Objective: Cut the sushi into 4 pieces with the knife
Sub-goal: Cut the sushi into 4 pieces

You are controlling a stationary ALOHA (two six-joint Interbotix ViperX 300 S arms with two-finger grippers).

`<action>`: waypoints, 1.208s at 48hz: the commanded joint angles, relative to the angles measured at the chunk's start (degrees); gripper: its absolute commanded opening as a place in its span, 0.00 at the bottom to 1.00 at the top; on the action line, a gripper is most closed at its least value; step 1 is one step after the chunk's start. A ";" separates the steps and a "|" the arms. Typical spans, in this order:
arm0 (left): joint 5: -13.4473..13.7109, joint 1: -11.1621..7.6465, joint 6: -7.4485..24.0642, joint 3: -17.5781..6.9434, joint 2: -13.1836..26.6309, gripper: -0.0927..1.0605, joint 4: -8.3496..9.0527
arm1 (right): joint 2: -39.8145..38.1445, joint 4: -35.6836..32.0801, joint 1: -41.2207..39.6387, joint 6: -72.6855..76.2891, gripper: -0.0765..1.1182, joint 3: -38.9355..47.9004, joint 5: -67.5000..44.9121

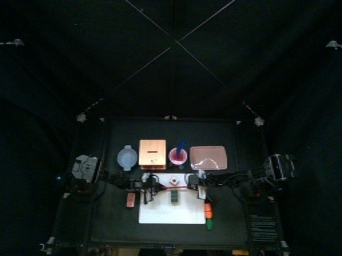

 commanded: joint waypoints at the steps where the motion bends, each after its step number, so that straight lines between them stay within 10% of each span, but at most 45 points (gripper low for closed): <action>1: 0.44 0.18 0.18 -1.05 0.35 0.24 -2.29 | 1.05 0.53 -0.53 0.09 0.12 -1.23 -0.53; 11: 2.20 0.88 0.62 -1.14 1.14 0.24 -5.19 | 2.90 0.62 -0.62 0.09 0.12 -2.20 -0.44; 35: 3.52 5.71 5.45 -0.53 -5.01 0.23 -3.25 | -2.29 -0.70 -3.69 0.00 0.12 -2.90 1.49; 51: 8.26 3.25 6.42 -0.44 -13.80 0.23 7.12 | -8.00 -0.88 -1.32 0.00 0.12 -4.48 6.24; 58: 9.76 2.20 6.33 -0.53 -15.29 0.23 8.79 | -9.84 -0.88 0.62 0.09 0.12 -4.57 7.03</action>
